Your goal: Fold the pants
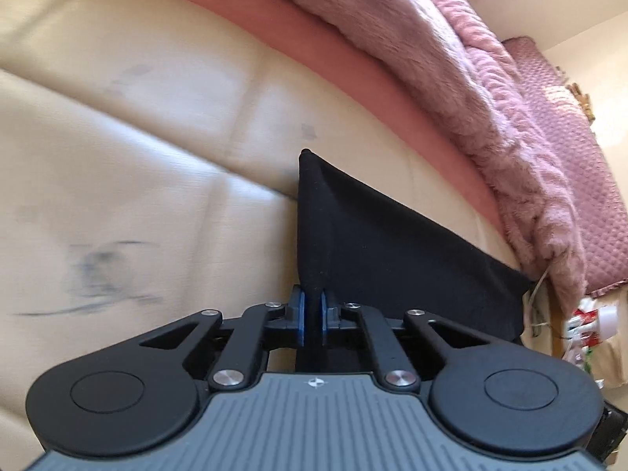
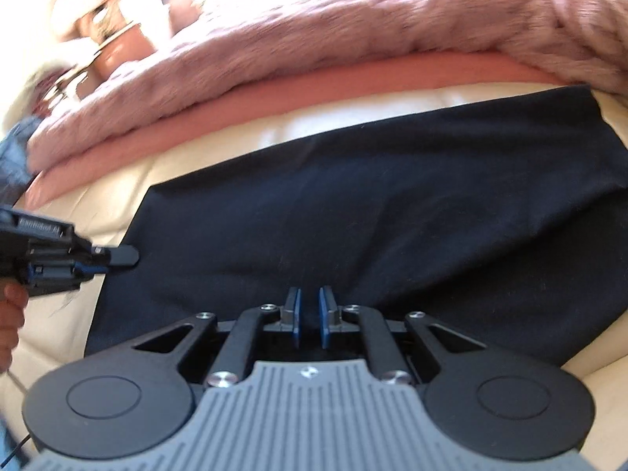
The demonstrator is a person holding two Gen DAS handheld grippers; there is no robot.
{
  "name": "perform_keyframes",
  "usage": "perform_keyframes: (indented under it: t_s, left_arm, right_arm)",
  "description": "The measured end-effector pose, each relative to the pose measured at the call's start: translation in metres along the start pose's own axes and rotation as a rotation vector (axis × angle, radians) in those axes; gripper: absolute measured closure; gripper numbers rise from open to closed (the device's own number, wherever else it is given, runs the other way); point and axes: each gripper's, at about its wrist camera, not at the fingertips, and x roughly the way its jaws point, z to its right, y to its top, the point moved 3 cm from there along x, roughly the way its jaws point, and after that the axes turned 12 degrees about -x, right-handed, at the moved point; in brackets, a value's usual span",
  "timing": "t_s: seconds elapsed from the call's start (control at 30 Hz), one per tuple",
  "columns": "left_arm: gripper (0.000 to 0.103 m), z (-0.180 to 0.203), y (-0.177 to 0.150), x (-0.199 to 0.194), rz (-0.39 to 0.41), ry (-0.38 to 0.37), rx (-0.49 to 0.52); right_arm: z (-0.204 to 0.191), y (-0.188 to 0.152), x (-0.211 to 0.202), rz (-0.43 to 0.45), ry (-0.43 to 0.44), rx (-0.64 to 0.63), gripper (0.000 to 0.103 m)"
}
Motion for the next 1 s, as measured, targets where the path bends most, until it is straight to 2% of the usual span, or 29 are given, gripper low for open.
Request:
perform_keyframes:
  t_s: [0.2,0.3,0.4,0.53,0.67,0.8,1.0]
  left_arm:
    - [0.096,-0.044,0.017,-0.071,0.049,0.111,0.004]
    - [0.096,-0.058,0.029,-0.106,0.097,0.136,0.002]
    - [0.096,-0.064,0.041,-0.138,0.142,0.138,0.010]
    - [0.096,-0.054,0.054,-0.165,0.169,0.107,0.049]
    - [0.096,-0.041,0.064,-0.174,0.171,0.058,0.058]
    - [0.096,-0.033,0.070,-0.173,0.153,0.002,0.027]
    - [0.096,-0.020,0.076,-0.180,0.143,-0.047,0.004]
  right_arm:
    - [-0.082,-0.006,0.007,-0.096,0.161,-0.122,0.098]
    - [-0.120,-0.010,0.011,-0.130,0.237,-0.191,0.099]
    - [-0.141,-0.008,0.009,-0.119,0.281,-0.221,0.098]
    - [-0.145,0.010,0.008,-0.101,0.264,-0.275,0.098]
    - [-0.147,0.044,0.017,-0.067,0.239,-0.367,0.098]
    - [-0.150,0.087,0.046,-0.035,0.230,-0.443,0.098]
    - [-0.163,0.123,0.100,-0.040,0.208,-0.539,0.100]
